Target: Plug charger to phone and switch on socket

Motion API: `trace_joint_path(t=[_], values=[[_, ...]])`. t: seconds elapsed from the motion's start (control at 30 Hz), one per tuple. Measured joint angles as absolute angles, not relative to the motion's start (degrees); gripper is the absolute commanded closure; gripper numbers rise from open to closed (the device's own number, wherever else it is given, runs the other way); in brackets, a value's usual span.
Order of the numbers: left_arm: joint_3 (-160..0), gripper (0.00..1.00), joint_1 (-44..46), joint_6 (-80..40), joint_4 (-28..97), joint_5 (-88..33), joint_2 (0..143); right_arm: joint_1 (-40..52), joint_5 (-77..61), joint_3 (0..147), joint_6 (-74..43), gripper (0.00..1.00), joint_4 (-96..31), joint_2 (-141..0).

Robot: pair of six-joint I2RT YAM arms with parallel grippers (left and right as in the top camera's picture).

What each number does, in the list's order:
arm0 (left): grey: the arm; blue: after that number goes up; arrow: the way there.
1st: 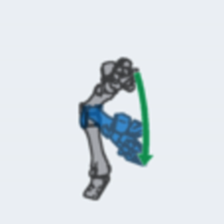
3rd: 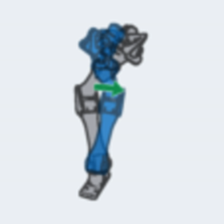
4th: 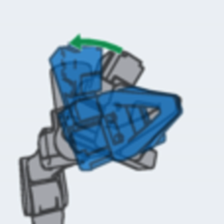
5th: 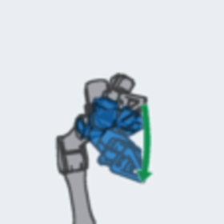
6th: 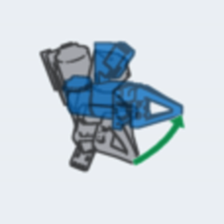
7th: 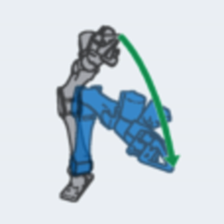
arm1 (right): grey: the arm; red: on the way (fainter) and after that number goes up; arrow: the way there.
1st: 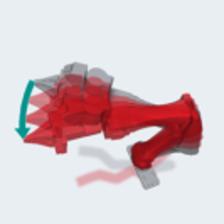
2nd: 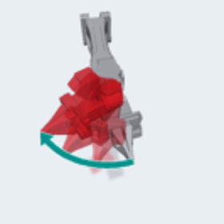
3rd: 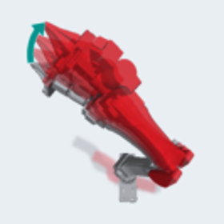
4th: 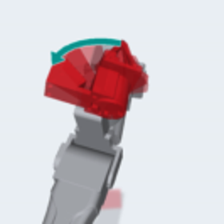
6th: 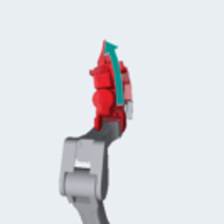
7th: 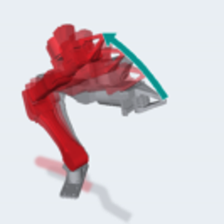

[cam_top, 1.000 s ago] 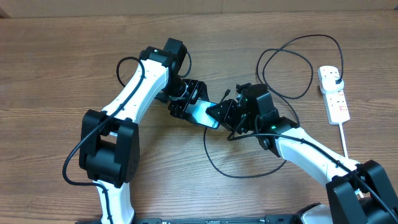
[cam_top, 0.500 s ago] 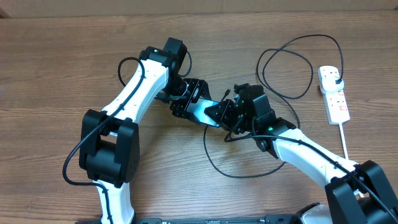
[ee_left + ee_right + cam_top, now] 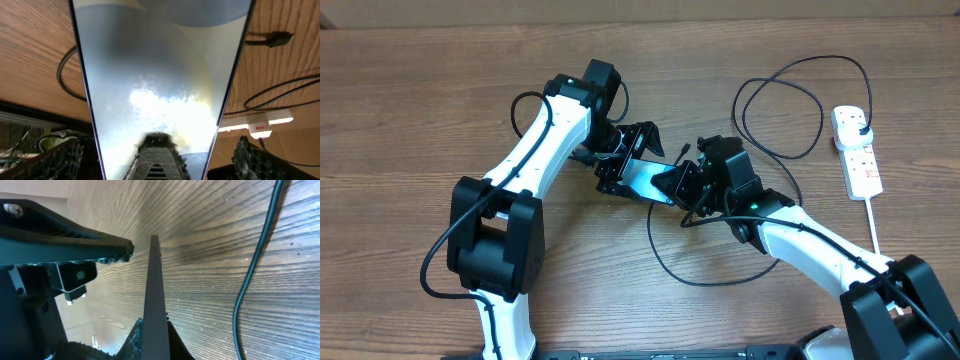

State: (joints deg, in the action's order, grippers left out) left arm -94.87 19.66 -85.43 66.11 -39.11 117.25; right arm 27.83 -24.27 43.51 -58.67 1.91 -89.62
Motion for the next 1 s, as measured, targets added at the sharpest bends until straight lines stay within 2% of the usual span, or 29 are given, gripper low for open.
trace_joint_path(t=[0.3,0.43,0.57,0.6,0.7,0.77,0.87,1.0], values=[[-94.89,0.0,19.64,-82.81,64.69,-39.44,117.25,24.8,-25.71,43.51,-58.67,0.96,1.17,-89.62],[-94.94,0.0,19.46,-73.87,59.11,-39.53,117.25,21.04,-26.92,43.51,-58.41,0.96,-1.8,-89.62],[-94.98,0.0,19.09,-59.88,54.13,-39.99,117.25,16.91,-27.2,43.51,-56.99,0.96,-4.6,-88.2],[-94.98,0.03,18.98,-56.45,53.47,-40.62,117.25,15.9,-27.24,43.51,-56.73,0.96,-4.89,-87.18],[-94.98,0.07,18.37,-44.1,49.12,-46.09,117.25,13.41,-27.24,43.51,-56.34,0.96,-5.08,-82.81],[-95.02,0.06,18.24,-38.22,44.6,-51.13,117.25,11.88,-27.27,43.51,-56.03,0.96,-4.73,-78.65],[-95.04,0.03,18.13,-34.04,36.36,-57.76,117.25,10.35,-27.2,43.51,-55.9,0.96,-3.86,-73.43],[-95.18,0.03,18.13,-34.52,27.81,-62.13,116.64,9.67,-25.85,43.51,-58.33,0.96,-2.28,-68.82]])
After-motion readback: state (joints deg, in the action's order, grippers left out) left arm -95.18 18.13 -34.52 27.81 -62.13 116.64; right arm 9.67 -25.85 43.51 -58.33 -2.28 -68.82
